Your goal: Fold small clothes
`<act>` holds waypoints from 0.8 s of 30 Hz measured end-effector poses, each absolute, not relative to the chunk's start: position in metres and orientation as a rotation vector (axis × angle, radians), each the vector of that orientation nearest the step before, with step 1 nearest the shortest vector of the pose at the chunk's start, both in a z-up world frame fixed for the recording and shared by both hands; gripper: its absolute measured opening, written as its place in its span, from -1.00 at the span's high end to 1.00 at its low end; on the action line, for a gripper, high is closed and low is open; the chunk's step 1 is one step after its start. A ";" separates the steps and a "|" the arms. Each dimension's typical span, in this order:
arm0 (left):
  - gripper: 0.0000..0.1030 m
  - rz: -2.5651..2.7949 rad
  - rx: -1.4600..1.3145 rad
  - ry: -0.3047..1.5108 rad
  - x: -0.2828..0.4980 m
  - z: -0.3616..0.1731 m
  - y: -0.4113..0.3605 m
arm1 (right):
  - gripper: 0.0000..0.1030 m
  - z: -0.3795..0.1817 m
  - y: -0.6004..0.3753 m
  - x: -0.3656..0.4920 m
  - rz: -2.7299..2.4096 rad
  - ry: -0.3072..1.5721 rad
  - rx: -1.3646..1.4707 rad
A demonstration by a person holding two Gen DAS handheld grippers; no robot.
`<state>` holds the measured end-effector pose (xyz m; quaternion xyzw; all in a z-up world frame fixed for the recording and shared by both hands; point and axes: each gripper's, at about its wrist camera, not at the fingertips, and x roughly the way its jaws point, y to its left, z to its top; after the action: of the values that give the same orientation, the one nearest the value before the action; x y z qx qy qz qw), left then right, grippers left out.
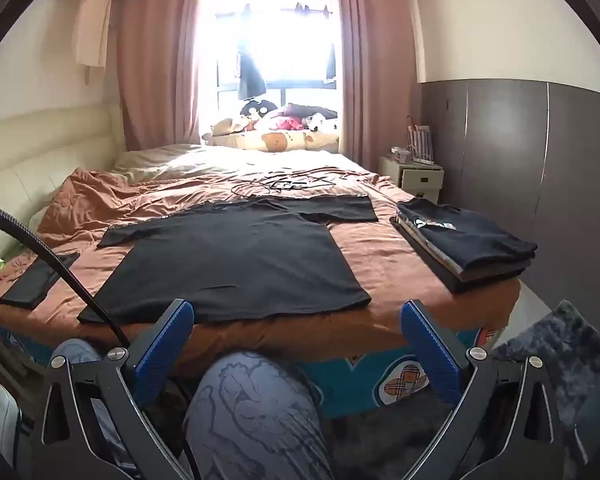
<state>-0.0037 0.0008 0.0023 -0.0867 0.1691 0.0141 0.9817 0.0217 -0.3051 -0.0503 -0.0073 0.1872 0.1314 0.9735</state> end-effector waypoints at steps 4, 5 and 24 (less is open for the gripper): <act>-0.99 0.007 -0.161 0.341 -0.009 -0.006 -0.002 | -1.00 -0.050 -0.310 0.019 0.253 0.394 -0.003; -0.99 0.006 -0.157 0.345 -0.008 -0.004 -0.002 | -1.00 -0.050 -0.309 0.019 0.248 0.398 -0.014; -0.99 -0.013 -0.118 0.367 -0.016 -0.001 -0.019 | -1.00 -0.043 -0.315 0.007 0.221 0.390 0.005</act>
<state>-0.0157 -0.0186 -0.0009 -0.0589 0.1823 -0.0064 0.9815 0.0070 -0.3154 -0.0434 0.0025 0.1935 0.1096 0.9750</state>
